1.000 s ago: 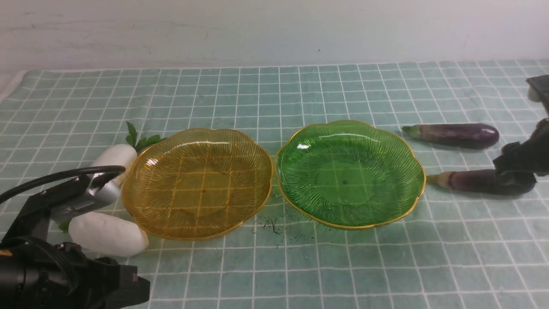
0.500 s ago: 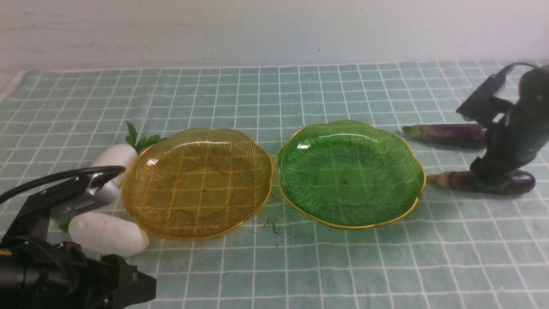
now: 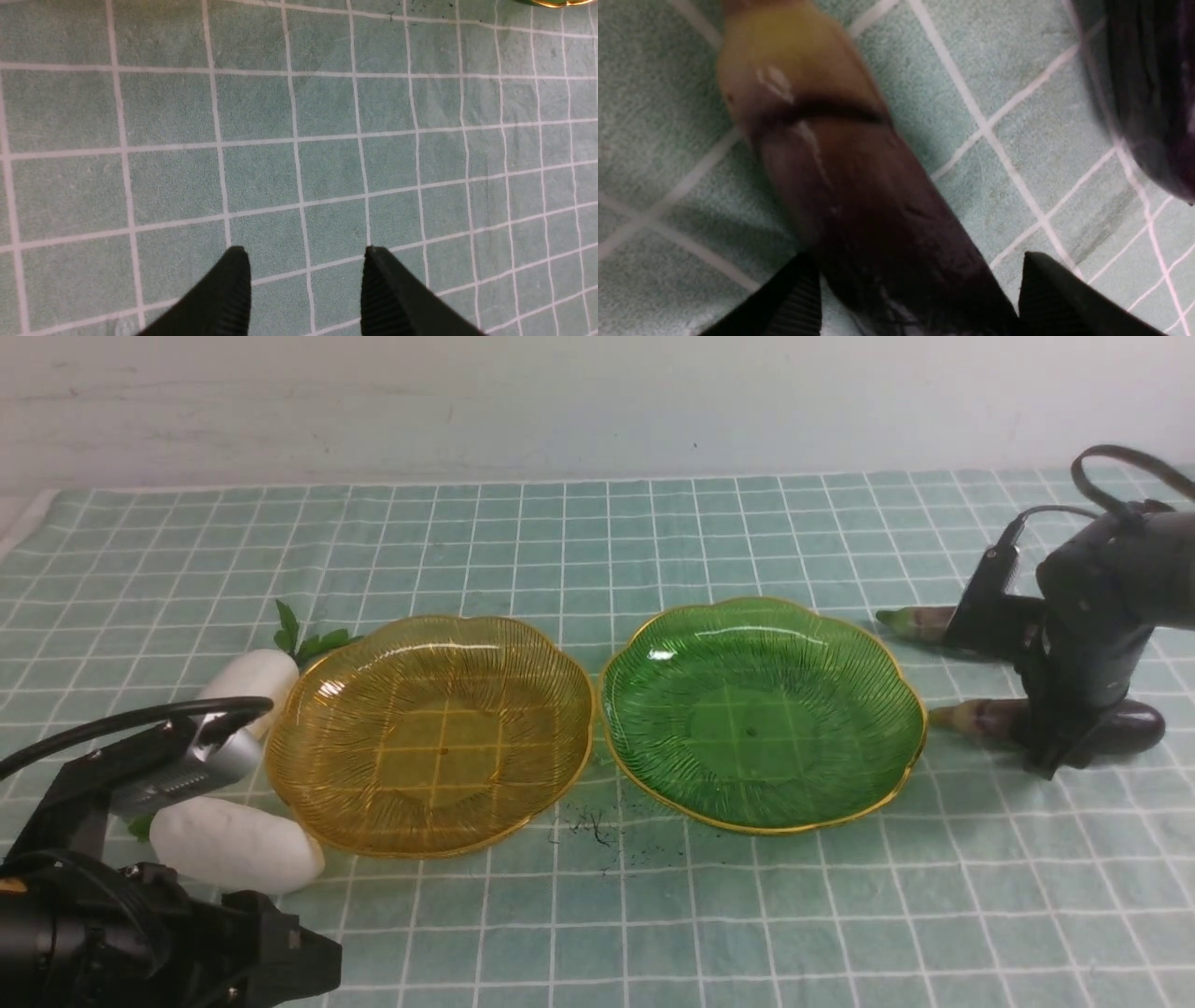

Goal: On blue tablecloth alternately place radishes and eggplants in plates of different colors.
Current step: 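Put the eggplants into the green plate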

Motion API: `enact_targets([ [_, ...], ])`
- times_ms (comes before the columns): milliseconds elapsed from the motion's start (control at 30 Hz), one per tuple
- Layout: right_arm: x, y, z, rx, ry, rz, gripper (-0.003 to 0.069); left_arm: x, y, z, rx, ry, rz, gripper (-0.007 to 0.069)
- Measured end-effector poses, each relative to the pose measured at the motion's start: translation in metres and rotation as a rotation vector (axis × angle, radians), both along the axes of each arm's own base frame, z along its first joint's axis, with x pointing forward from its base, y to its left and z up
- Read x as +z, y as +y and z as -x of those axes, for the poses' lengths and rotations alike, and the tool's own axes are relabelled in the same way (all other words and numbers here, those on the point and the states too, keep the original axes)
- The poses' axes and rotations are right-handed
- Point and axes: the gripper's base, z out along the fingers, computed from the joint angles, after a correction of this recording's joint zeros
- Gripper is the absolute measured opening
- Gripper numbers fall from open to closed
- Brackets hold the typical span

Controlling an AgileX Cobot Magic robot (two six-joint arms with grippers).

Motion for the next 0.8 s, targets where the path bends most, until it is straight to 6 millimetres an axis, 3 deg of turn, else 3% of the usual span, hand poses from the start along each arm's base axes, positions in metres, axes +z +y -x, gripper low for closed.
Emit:
enact_targets([
  [33, 0.000, -0.001, 0.000, -0.003, 0.005, 0.006, 0.0450, 0.000, 0.000, 0.000, 0.000, 0.000, 0.000, 0.0300],
  [100, 0.000, -0.002, 0.002, -0.009, 0.018, 0.017, 0.0385, 0.000, 0.000, 0.000, 0.000, 0.000, 0.000, 0.0300],
  [200, 0.005, -0.003, 0.003, -0.026, 0.031, 0.025, 0.0374, 0.000, 0.000, 0.000, 0.000, 0.000, 0.000, 0.0300],
  [300, 0.025, -0.004, 0.002, -0.058, 0.013, 0.032, 0.0374, 0.000, 0.000, 0.000, 0.000, 0.000, 0.000, 0.0300],
  [333, 0.045, -0.004, 0.000, -0.099, -0.020, 0.009, 0.0374, 0.000, 0.000, 0.000, 0.000, 0.000, 0.000, 0.0300],
  [433, 0.070, 0.001, -0.003, -0.173, -0.074, -0.074, 0.0374, 0.000, 0.000, 0.000, 0.001, -0.001, 0.000, 0.0300],
  [533, 0.106, 0.017, -0.005, -0.350, -0.098, -0.328, 0.0374, 0.000, 0.000, 0.000, 0.001, -0.001, 0.000, 0.0300],
  [633, 0.120, 0.043, -0.004, -0.424, -0.047, -0.566, 0.0374, 0.000, 0.000, 0.000, 0.001, -0.001, 0.000, 0.0300],
  [733, 0.119, 0.082, -0.001, -0.399, 0.040, -0.735, 0.0374, 0.000, 0.000, 0.000, 0.001, -0.001, 0.000, 0.0300],
  [800, 0.106, 0.101, -0.002, -0.364, 0.076, -0.742, 0.0374, 0.000, 0.000, 0.000, 0.001, -0.001, 0.000, 0.0300],
])
